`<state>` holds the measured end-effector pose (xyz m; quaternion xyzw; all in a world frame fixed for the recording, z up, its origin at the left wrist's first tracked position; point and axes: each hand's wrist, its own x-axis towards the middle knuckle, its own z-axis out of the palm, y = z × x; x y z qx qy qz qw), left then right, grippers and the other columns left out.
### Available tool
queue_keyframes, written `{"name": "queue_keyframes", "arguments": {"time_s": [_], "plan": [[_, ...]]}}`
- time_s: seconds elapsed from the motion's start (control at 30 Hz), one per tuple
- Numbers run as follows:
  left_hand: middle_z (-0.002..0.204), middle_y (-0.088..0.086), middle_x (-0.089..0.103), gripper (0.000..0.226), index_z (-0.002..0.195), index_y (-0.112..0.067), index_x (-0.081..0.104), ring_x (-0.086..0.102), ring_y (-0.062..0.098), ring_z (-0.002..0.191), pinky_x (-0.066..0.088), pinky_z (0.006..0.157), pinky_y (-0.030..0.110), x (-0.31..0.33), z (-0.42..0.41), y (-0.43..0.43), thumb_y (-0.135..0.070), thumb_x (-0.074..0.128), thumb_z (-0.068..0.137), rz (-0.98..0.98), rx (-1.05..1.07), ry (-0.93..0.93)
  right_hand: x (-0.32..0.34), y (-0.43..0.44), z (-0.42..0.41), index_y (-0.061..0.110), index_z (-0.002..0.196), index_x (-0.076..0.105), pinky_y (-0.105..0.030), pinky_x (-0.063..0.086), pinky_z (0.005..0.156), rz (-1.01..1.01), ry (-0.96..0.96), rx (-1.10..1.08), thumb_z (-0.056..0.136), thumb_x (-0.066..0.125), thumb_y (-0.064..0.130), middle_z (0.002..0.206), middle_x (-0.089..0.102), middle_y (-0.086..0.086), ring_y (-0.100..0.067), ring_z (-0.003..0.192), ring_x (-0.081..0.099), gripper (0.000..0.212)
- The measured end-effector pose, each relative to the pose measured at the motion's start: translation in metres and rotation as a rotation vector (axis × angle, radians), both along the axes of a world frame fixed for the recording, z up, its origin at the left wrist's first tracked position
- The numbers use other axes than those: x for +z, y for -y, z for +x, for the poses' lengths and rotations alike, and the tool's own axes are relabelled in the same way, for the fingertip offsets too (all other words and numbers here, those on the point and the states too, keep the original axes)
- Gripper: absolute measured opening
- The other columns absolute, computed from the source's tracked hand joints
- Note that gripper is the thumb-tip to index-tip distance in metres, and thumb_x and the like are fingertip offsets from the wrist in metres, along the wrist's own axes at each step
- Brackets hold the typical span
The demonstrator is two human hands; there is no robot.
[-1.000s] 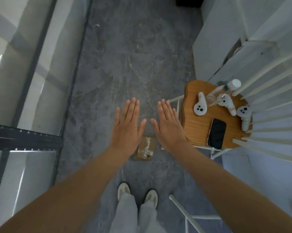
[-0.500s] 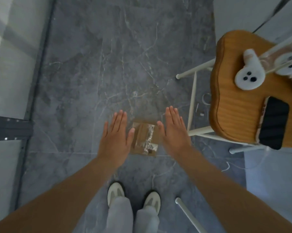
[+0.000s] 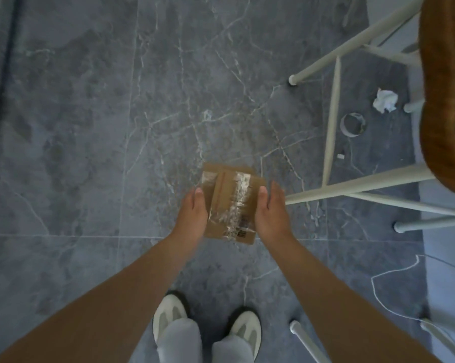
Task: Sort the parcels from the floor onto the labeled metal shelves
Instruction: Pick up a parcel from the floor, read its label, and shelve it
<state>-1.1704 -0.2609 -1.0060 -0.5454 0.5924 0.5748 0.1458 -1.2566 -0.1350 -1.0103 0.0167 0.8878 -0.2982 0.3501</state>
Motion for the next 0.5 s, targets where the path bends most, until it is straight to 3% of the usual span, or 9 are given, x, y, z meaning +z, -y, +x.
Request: {"name": "queue_keyframes", "arguments": {"time_s": [0.13,0.23,0.33,0.5], "plan": [[0.156,0.006,0.037,0.055,0.155,-0.014,0.033,0.030,0.026,0.148,0.026,0.114,0.033,-0.008,-0.013,-0.015,-0.042,0.021,0.109,0.126,0.163,0.046,-0.009,0.010,0.010,0.012,0.146,0.043,-0.042,0.033,0.116,-0.109,0.115,-0.356,0.108,0.023,0.041,0.150,0.047,-0.012,-0.030,0.139,0.043,0.052],[0.155,0.009,0.041,0.057,0.153,-0.013,0.037,0.036,0.027,0.145,0.029,0.114,0.036,-0.007,-0.015,-0.025,-0.044,0.019,0.108,0.213,0.225,0.068,-0.002,0.020,0.016,0.016,0.147,0.044,-0.042,0.036,0.115,-0.162,0.232,-0.527,0.107,0.022,0.047,0.148,0.050,-0.009,-0.029,0.137,0.046,0.056],[0.156,0.012,0.042,0.062,0.152,-0.014,0.040,0.041,0.029,0.142,0.032,0.115,0.040,0.000,-0.008,-0.022,-0.051,0.019,0.106,0.300,0.267,0.090,0.011,0.032,0.021,0.016,0.147,0.045,-0.043,0.036,0.116,-0.164,0.243,-0.550,0.105,0.022,0.052,0.148,0.051,-0.009,-0.030,0.137,0.047,0.060],[0.137,0.006,0.059,0.060,0.141,-0.015,0.054,0.056,0.029,0.129,0.042,0.111,0.040,0.042,0.006,-0.003,-0.052,0.023,0.106,0.299,0.342,0.025,0.057,0.053,0.026,0.015,0.143,0.049,-0.040,0.038,0.112,-0.169,0.249,-0.468,0.106,0.021,0.052,0.143,0.054,-0.008,-0.029,0.133,0.050,0.060]]}}
